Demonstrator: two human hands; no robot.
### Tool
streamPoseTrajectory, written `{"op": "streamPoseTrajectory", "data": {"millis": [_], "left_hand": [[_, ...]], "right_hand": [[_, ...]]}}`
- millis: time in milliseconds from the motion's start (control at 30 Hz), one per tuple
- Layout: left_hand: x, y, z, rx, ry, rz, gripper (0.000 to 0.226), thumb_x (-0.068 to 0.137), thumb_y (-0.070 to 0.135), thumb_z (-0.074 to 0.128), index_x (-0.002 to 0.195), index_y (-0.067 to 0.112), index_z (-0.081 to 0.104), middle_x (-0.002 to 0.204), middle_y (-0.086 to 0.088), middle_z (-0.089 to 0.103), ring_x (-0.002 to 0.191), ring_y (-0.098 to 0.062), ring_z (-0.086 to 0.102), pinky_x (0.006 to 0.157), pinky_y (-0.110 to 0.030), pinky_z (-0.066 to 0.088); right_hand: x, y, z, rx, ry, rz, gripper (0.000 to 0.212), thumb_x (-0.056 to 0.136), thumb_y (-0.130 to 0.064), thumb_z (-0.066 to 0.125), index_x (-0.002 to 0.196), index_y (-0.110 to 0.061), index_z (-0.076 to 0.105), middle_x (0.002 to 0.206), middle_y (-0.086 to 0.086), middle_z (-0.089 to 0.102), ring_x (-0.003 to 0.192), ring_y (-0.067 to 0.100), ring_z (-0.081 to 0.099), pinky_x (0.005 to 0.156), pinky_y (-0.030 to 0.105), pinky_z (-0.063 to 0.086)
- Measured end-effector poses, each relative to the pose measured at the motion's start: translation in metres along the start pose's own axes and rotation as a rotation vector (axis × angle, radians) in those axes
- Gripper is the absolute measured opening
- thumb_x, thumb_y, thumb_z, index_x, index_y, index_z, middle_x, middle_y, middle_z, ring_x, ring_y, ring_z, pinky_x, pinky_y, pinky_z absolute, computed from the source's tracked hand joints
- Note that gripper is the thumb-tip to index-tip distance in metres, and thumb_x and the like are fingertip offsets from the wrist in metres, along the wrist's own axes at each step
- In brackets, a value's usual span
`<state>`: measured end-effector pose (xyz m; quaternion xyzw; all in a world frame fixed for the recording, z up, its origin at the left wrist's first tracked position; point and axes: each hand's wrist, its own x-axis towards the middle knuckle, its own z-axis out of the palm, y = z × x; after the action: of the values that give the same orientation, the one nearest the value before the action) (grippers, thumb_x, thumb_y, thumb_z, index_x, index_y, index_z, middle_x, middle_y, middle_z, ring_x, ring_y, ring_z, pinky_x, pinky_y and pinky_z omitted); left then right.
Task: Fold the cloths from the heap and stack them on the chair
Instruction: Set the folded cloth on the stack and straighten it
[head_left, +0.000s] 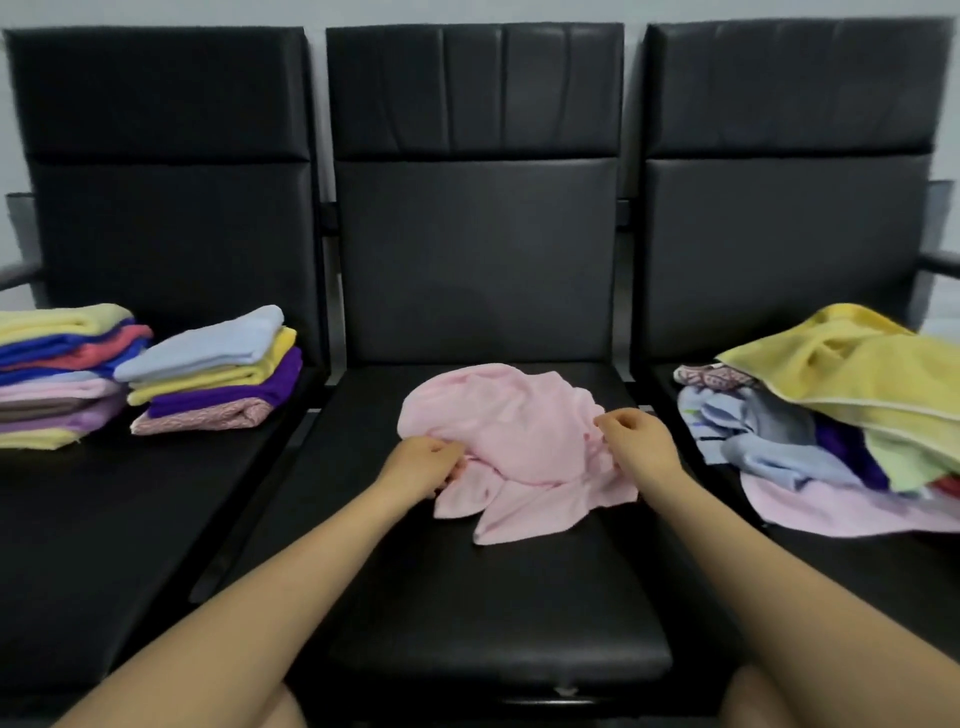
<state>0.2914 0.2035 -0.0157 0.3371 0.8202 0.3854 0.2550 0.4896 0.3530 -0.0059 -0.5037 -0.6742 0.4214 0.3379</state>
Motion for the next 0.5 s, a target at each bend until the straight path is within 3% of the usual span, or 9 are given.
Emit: {"op": "streamPoseTrajectory", "data": {"millis": [67,133,200,233,267,300,333,400,500], "left_hand": [[0.010,-0.001,0.006,0.037,0.038,-0.009,0.040,0.094,0.044,0.052,0.081,0.013,0.074,0.083,-0.001,0.071,0.080,-0.021,0.066,0.080,-0.037,0.054],[0.017,0.002,0.012,0.111,0.080,-0.008,0.049,0.092,0.053,0.050,0.077,0.010,0.070,0.082,-0.005,0.070,0.077,-0.022,0.064,0.071,-0.034,0.049],[0.024,0.007,0.018,0.115,0.115,-0.003,0.049,0.090,0.058,0.050,0.073,0.013,0.060,0.075,-0.005,0.062,0.070,-0.018,0.057,0.062,-0.030,0.040],[0.025,0.011,0.022,0.091,0.124,-0.012,0.047,0.089,0.057,0.052,0.074,0.013,0.058,0.076,-0.002,0.061,0.073,-0.017,0.057,0.061,-0.029,0.039],[0.027,0.015,0.025,0.048,0.125,-0.017,0.043,0.088,0.055,0.055,0.078,0.013,0.059,0.082,-0.002,0.062,0.078,-0.018,0.058,0.063,-0.030,0.041],[0.029,0.018,0.030,-0.012,0.127,-0.011,0.036,0.089,0.049,0.058,0.083,0.014,0.060,0.090,-0.004,0.065,0.084,-0.020,0.060,0.068,-0.031,0.044],[0.032,0.023,0.033,-0.111,0.121,-0.010,0.027,0.090,0.041,0.059,0.087,0.014,0.061,0.098,-0.007,0.066,0.089,-0.022,0.061,0.073,-0.033,0.047],[0.037,0.031,0.033,-0.434,0.142,-0.039,0.016,0.094,0.025,0.054,0.101,0.013,0.063,0.110,-0.012,0.066,0.094,-0.025,0.061,0.076,-0.035,0.051],[0.046,0.033,0.003,-0.708,0.360,-0.075,0.033,0.096,0.019,0.045,0.126,0.010,0.058,0.125,-0.014,0.061,0.109,-0.030,0.060,0.085,-0.032,0.048]], "right_hand": [[0.011,0.006,-0.006,-0.079,0.004,-0.004,0.025,0.091,-0.020,0.051,0.102,-0.006,0.068,0.099,0.009,0.067,0.096,0.024,0.062,0.071,0.028,0.041],[0.023,0.007,-0.007,-0.158,0.007,0.009,0.040,0.092,-0.029,0.054,0.127,-0.009,0.059,0.124,0.009,0.061,0.119,0.028,0.055,0.085,0.029,0.040],[0.030,0.007,-0.003,-0.256,-0.029,0.054,0.058,0.092,-0.039,0.057,0.138,-0.005,0.047,0.137,0.013,0.052,0.126,0.031,0.049,0.092,0.033,0.038],[0.032,0.007,0.000,-0.276,-0.067,0.065,0.054,0.091,-0.040,0.060,0.131,-0.005,0.053,0.128,0.014,0.057,0.120,0.031,0.053,0.088,0.033,0.039],[0.036,0.008,0.004,-0.269,-0.106,0.067,0.037,0.089,-0.040,0.062,0.110,-0.009,0.064,0.108,0.013,0.063,0.104,0.029,0.059,0.081,0.033,0.040],[0.035,0.008,0.007,-0.257,-0.148,0.067,0.026,0.087,-0.039,0.064,0.082,-0.013,0.063,0.084,0.010,0.060,0.084,0.025,0.058,0.071,0.032,0.040],[0.034,0.006,0.010,-0.216,-0.198,0.066,0.033,0.085,-0.037,0.066,0.066,-0.013,0.052,0.070,0.007,0.053,0.070,0.022,0.053,0.063,0.031,0.038],[0.030,0.001,0.012,-0.054,-0.278,0.087,0.034,0.084,-0.035,0.069,0.070,-0.009,0.052,0.071,0.010,0.053,0.067,0.021,0.052,0.061,0.029,0.038],[0.022,-0.006,0.007,0.215,-0.246,0.125,0.028,0.086,-0.029,0.065,0.085,-0.001,0.064,0.086,0.020,0.063,0.084,0.031,0.063,0.074,0.030,0.041]]}}
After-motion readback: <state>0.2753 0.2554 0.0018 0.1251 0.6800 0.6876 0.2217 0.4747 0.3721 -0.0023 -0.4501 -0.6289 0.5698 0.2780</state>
